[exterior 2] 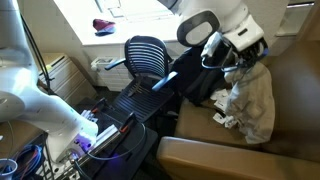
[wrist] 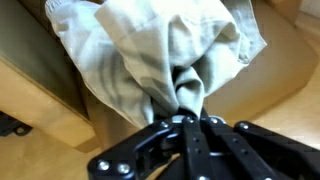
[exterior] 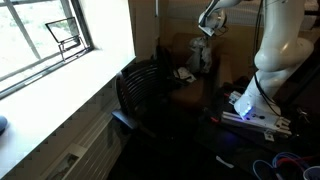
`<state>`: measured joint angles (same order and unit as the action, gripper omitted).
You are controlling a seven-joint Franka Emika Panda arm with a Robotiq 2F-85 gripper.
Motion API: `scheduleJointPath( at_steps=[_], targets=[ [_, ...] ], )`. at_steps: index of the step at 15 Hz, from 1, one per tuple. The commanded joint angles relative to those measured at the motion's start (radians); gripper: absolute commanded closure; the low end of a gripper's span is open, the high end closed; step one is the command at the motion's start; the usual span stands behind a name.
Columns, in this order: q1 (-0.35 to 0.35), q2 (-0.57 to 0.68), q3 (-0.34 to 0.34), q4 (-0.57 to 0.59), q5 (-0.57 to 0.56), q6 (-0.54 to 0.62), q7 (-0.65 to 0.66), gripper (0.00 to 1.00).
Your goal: Pick up the piece of clothing from the sofa and put it on the office chair
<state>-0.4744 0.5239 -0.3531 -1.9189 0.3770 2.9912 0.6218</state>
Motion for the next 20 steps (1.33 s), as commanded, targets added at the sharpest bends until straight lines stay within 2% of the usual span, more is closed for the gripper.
scheduleJointPath(
  at_steps=[1,3,5,6,7,8,10,12,13,14,15,20],
  targets=[
    [0.101,-0.191,0.018,-0.169,-0.023,0.023,-0.113,0.99],
    [0.140,-0.266,0.079,-0.238,0.011,0.040,-0.173,0.99],
    [0.157,-0.294,0.182,-0.276,0.041,0.046,-0.203,0.99],
    [0.149,-0.286,0.256,-0.275,0.092,0.030,-0.222,0.99],
    [0.180,-0.255,0.145,-0.218,0.042,0.005,-0.165,0.99],
    [0.192,-0.259,0.174,-0.228,0.058,0.006,-0.165,0.96],
    [0.213,-0.255,0.155,-0.227,0.054,0.006,-0.154,0.96],
    [0.195,-0.277,0.143,-0.226,0.057,0.019,-0.181,0.99],
    [0.162,-0.350,0.190,-0.224,0.069,0.050,-0.239,0.99],
    [0.204,-0.388,0.148,-0.227,0.029,0.041,-0.231,0.99],
    [0.215,-0.412,0.138,-0.228,-0.001,0.057,-0.250,0.99],
    [0.245,-0.645,0.153,-0.247,-0.118,0.052,-0.342,0.99]
  ],
)
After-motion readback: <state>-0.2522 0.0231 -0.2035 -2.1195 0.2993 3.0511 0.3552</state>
